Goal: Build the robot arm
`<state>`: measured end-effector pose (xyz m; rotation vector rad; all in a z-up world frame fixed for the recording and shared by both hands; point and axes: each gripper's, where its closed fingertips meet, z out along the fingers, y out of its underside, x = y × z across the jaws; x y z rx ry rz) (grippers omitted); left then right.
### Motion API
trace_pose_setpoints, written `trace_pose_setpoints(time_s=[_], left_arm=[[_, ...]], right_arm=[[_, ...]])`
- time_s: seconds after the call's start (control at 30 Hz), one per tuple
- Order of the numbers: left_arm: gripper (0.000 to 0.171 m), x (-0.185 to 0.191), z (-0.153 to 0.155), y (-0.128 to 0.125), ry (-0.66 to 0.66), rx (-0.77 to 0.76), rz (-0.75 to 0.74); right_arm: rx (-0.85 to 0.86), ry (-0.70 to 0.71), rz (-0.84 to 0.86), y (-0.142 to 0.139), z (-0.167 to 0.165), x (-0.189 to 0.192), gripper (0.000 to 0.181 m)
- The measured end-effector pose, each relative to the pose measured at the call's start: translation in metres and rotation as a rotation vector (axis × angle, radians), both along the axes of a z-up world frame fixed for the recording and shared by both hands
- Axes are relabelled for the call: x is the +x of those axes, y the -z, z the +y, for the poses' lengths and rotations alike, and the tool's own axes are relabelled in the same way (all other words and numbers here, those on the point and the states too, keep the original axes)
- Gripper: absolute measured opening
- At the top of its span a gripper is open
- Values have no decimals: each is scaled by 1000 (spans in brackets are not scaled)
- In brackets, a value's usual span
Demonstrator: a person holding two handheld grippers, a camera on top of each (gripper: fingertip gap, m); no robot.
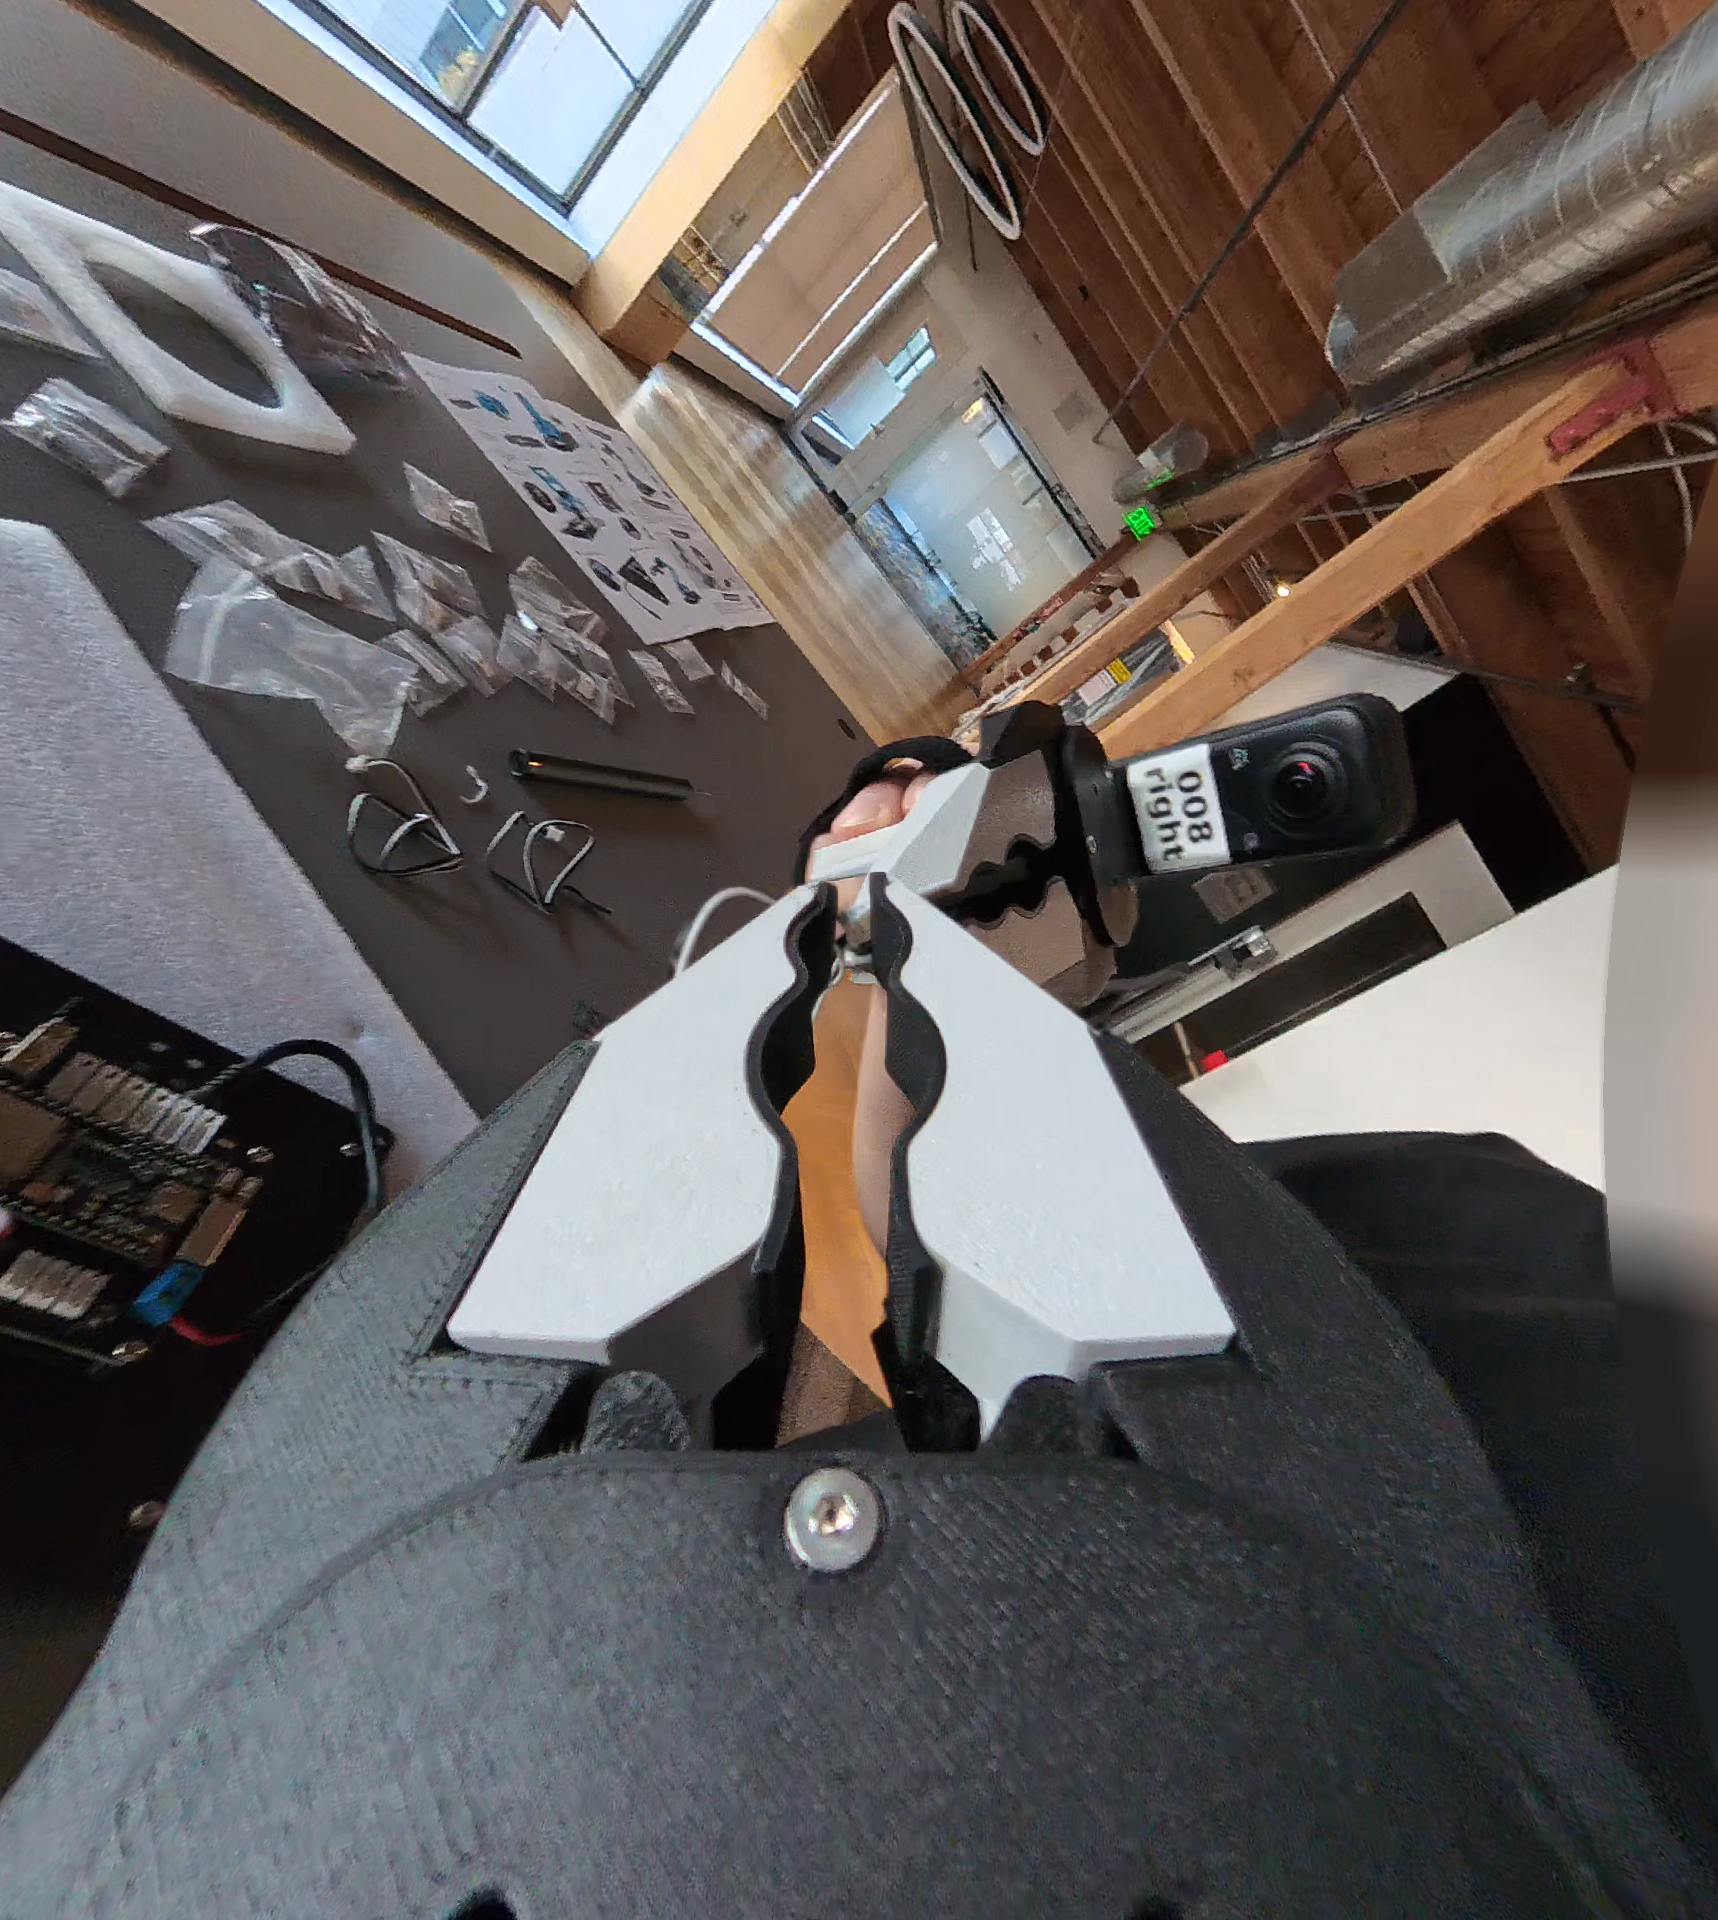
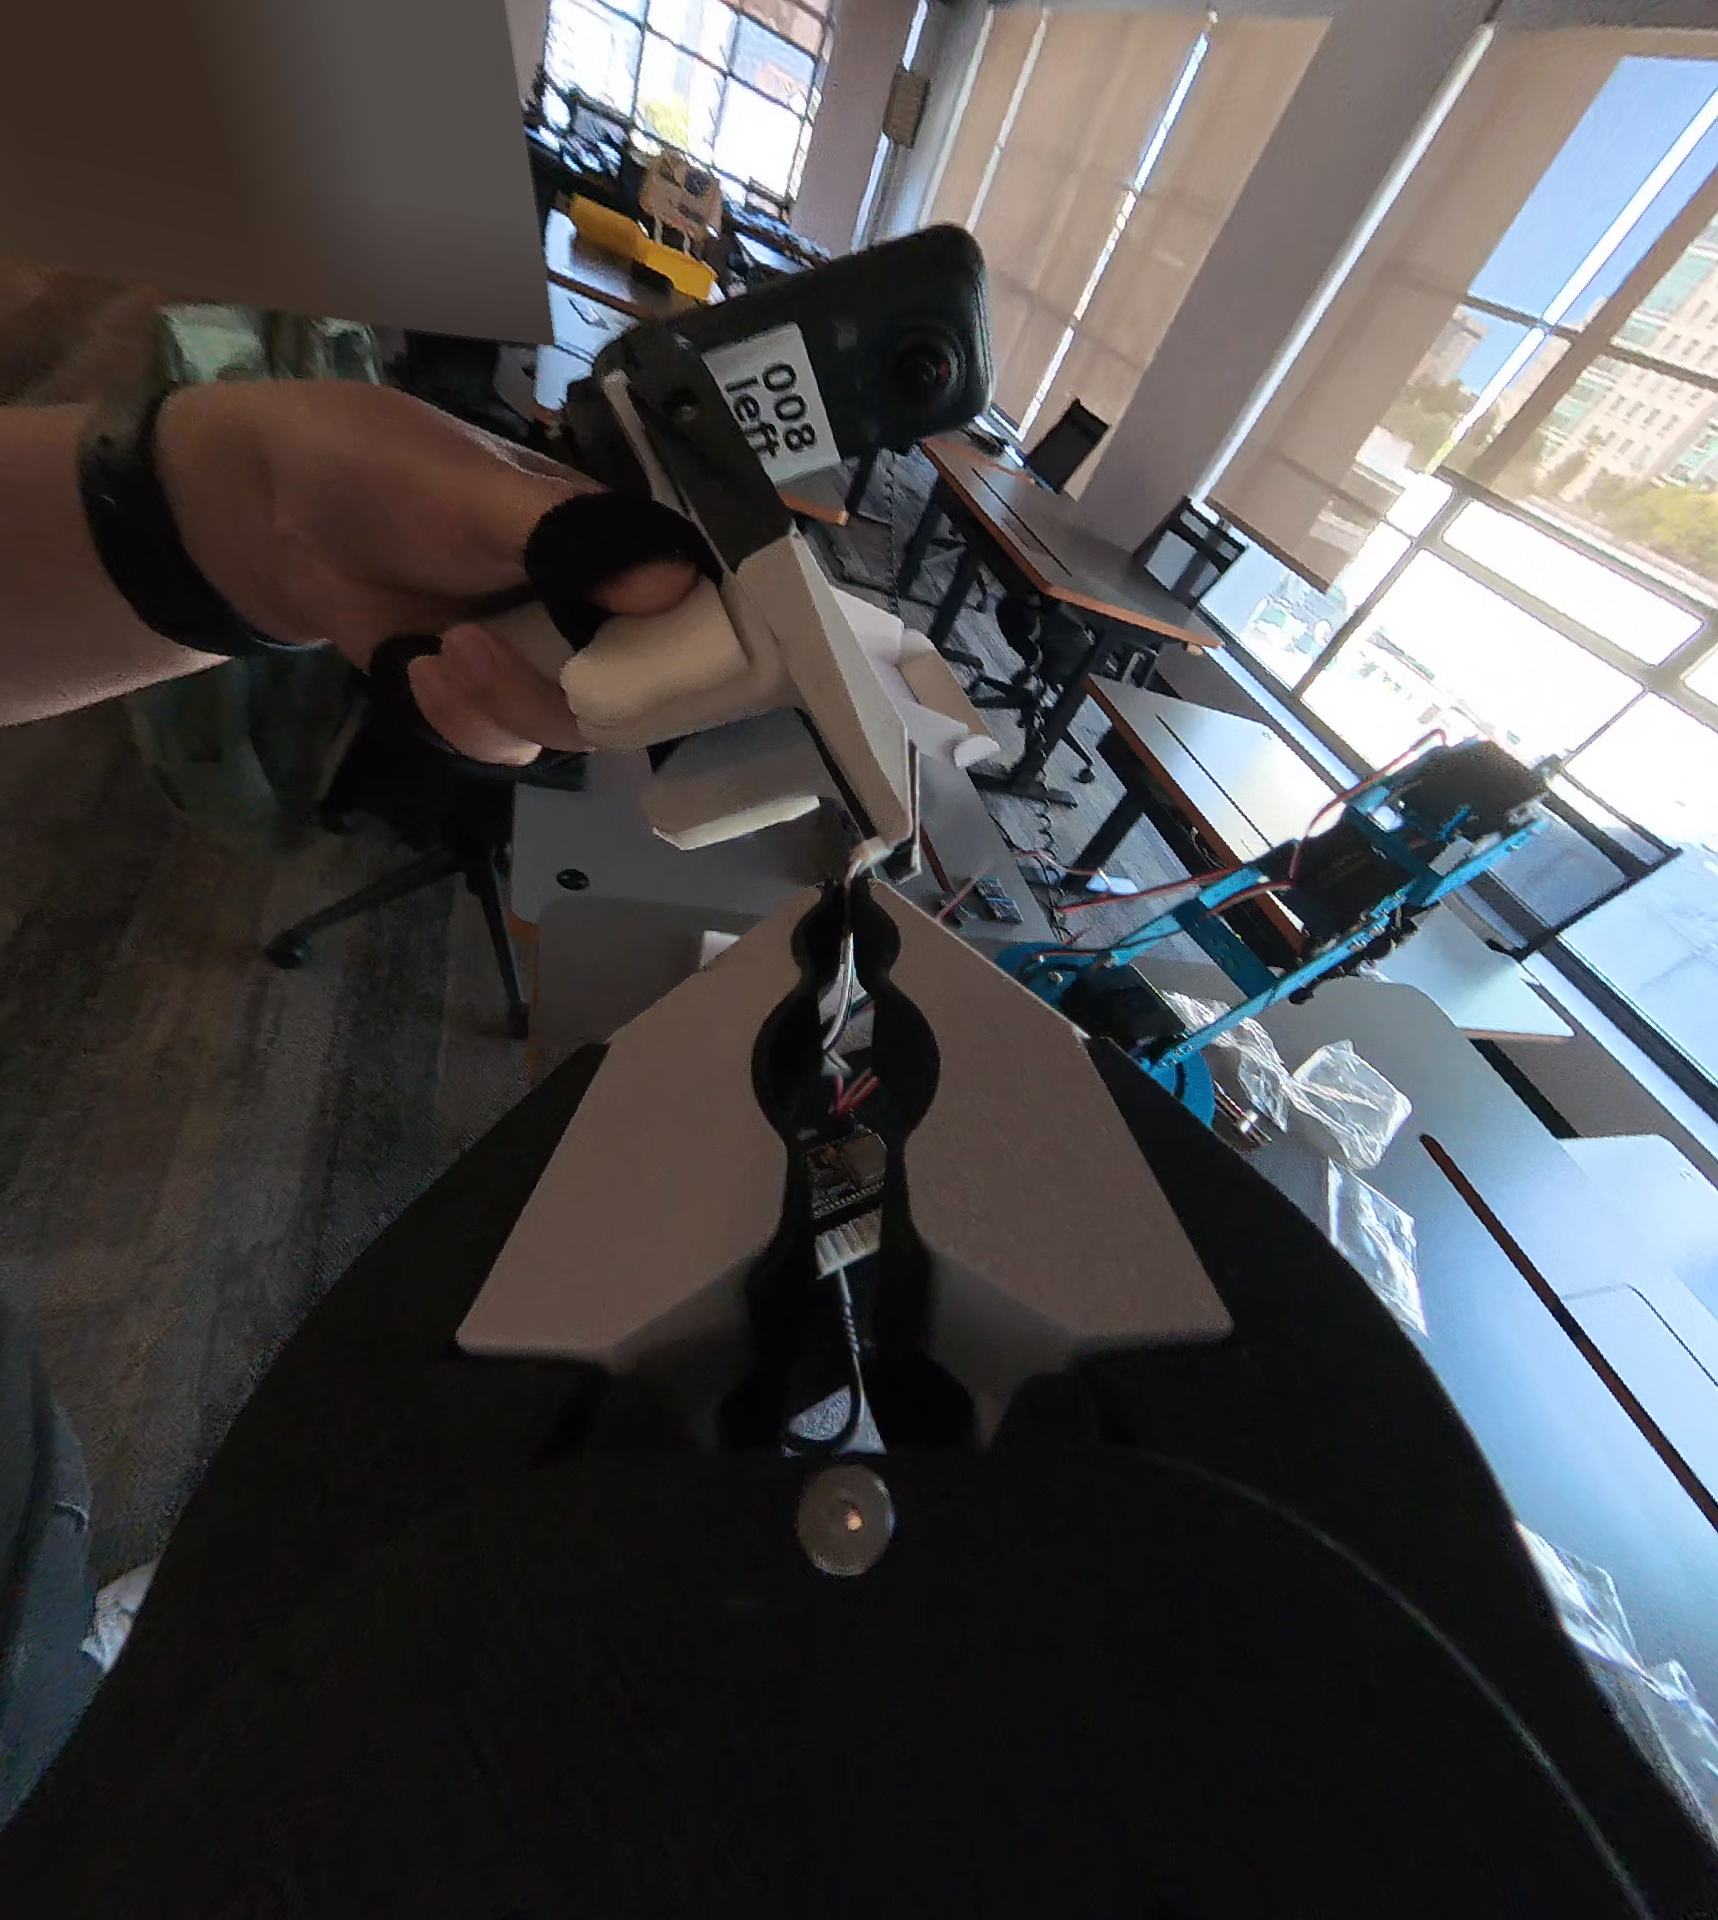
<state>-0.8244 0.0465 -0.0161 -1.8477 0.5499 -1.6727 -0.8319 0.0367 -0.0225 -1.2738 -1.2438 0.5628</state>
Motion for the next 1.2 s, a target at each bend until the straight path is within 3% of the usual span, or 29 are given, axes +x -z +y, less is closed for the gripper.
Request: trace_pose_setpoints(time_s=[0.3, 0.4, 0.47, 0.57, 0.6, 0.7, 0.87, 0.93, 1.1, 1.2], left_arm=[[0, 7, 40, -5, -73, 9, -73], [0, 16, 58, -6, -98, 11, -69], [0, 18, 72, -8, -124, 9, -72], [35, 22, 91, -3, -163, -25, -30], [37, 25, 93, -5, -154, -40, -42], [28, 35, 100, -8, -147, -69, -90], [21, 43, 110, 1, -165, -40, -43], [6, 44, 112, 4, -149, -26, -22], [4, 35, 126, 7, -171, 19, 17], [4, 25, 137, 0, -204, 29, -28]], right_arm=[[-43, 80, 36, 2, 39, 6, 0], [-97, 49, 37, 7, 52, 11, 0], [-47, 70, 39, 2, 66, 19, 0], [46, 104, 19, -7, 84, 33, 0], [80, 111, 10, -9, 89, 37, 0], [130, 92, -36, -7, 99, 43, 0], [132, 64, -81, 5, 113, 44, 0], [132, 63, -78, 7, 117, 44, 0], [109, 90, -55, 8, 132, 37, 0], [48, 145, 30, 0, 144, 27, 16]])
